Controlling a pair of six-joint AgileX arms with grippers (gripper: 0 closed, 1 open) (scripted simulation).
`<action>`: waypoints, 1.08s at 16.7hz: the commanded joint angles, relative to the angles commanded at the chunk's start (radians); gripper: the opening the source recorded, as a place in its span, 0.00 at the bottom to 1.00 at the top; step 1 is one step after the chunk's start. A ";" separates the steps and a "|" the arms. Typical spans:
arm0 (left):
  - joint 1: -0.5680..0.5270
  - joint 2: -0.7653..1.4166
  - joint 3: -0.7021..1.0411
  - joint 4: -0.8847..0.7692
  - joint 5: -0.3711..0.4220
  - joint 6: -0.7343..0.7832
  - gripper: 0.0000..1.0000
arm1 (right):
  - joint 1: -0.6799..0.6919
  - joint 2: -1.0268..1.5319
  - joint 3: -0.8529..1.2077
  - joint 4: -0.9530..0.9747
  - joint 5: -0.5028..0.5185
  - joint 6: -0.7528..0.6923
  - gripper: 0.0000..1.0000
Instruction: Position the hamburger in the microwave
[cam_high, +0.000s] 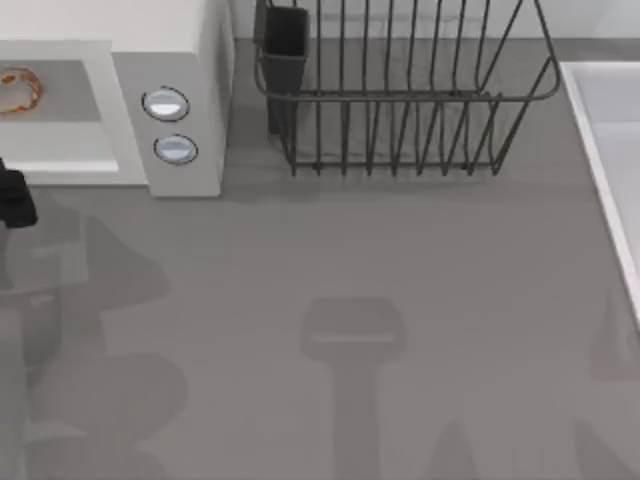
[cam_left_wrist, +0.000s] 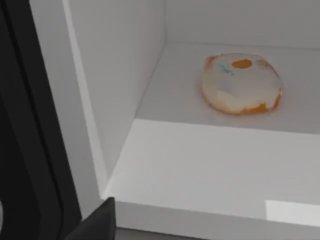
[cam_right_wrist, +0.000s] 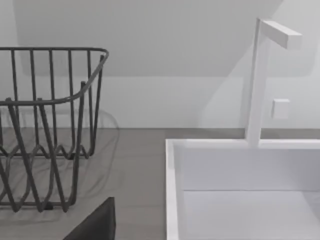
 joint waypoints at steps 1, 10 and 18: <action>0.000 -0.020 0.006 -0.018 0.000 0.000 1.00 | 0.000 0.000 0.000 0.000 0.000 0.000 1.00; 0.001 -0.215 0.029 -0.269 -0.004 0.000 1.00 | 0.000 0.000 0.000 0.000 0.000 0.000 1.00; 0.001 -0.356 0.025 -0.501 -0.006 0.000 1.00 | 0.000 0.000 0.000 0.000 0.000 0.000 1.00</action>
